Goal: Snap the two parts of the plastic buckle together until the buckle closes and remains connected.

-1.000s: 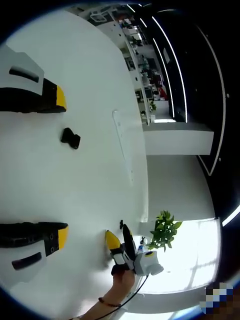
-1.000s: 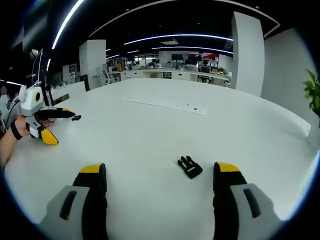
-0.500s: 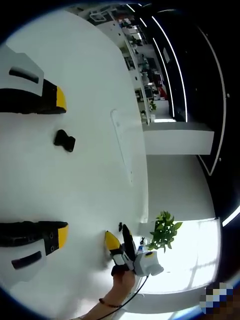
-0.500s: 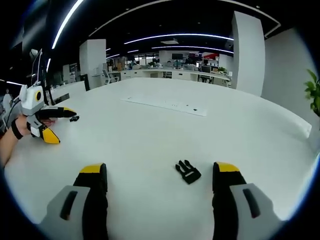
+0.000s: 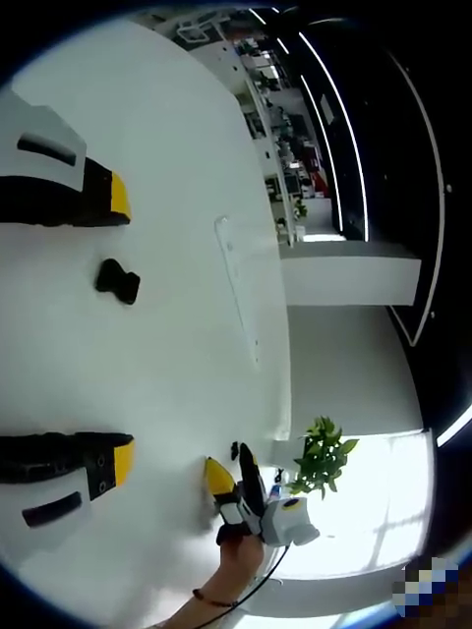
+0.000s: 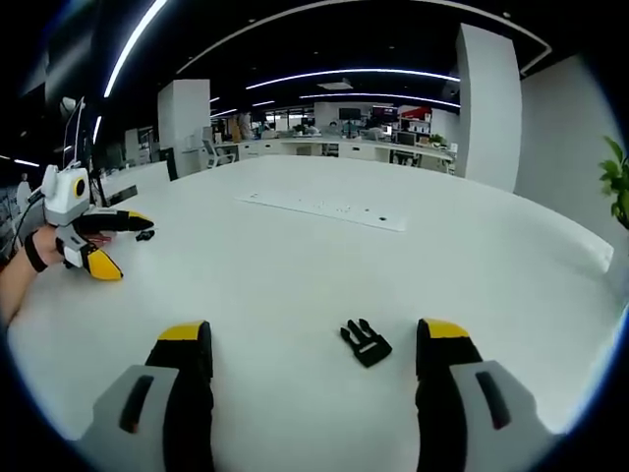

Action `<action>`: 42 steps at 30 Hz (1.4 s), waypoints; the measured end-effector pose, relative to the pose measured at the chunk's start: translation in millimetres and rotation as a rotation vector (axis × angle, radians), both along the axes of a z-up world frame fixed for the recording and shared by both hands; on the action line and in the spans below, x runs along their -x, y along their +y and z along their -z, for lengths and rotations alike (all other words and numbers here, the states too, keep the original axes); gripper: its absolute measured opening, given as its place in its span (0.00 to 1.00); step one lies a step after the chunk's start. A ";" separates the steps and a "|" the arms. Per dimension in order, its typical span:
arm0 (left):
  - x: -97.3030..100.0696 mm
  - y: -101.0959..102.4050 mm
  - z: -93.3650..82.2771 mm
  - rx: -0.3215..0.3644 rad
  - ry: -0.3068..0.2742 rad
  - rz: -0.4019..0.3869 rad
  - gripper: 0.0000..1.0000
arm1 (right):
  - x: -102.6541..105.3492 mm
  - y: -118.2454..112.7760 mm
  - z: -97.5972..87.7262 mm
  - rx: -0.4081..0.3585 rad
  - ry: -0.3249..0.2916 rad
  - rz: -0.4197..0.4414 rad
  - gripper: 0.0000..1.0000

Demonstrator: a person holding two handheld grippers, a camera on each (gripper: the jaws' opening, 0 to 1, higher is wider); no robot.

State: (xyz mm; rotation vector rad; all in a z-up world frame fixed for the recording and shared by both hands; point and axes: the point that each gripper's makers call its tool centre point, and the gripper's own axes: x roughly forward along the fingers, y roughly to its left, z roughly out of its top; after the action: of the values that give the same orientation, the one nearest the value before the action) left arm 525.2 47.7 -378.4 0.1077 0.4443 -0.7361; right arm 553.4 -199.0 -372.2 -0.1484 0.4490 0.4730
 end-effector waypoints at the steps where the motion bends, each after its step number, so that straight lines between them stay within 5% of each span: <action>1: 0.7 -0.3 -0.7 -0.001 -0.017 0.007 0.80 | -0.2 0.1 -0.5 -0.001 -0.002 0.000 0.86; 10: 15.3 -7.2 5.7 -0.003 -0.007 0.009 0.75 | 0.7 -2.9 1.4 -0.003 -0.006 -0.016 0.78; 17: 25.7 -7.5 6.7 0.000 -0.010 0.010 0.68 | 20.5 8.6 11.1 -0.004 -0.018 -0.028 0.73; 21: 17.7 -6.7 6.4 0.001 -0.009 0.014 0.66 | 27.4 12.9 9.7 -0.009 -0.025 -0.047 0.58; 25: 15.5 -6.3 6.3 0.001 -0.009 0.011 0.64 | 32.8 12.2 11.6 -0.009 -0.028 -0.042 0.58; 29: 16.8 -2.8 2.7 0.006 -0.020 -0.001 0.53 | 41.1 13.3 12.2 -0.012 -0.027 -0.045 0.49; 42: 19.8 -3.0 1.0 0.006 -0.014 -0.020 0.50 | 41.6 12.6 11.9 -0.007 -0.046 -0.002 0.29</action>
State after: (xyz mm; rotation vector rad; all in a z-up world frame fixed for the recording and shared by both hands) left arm 505.4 44.7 -379.5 0.1029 0.4293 -0.7170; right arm 511.9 -186.4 -384.1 -0.1526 0.4021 0.4726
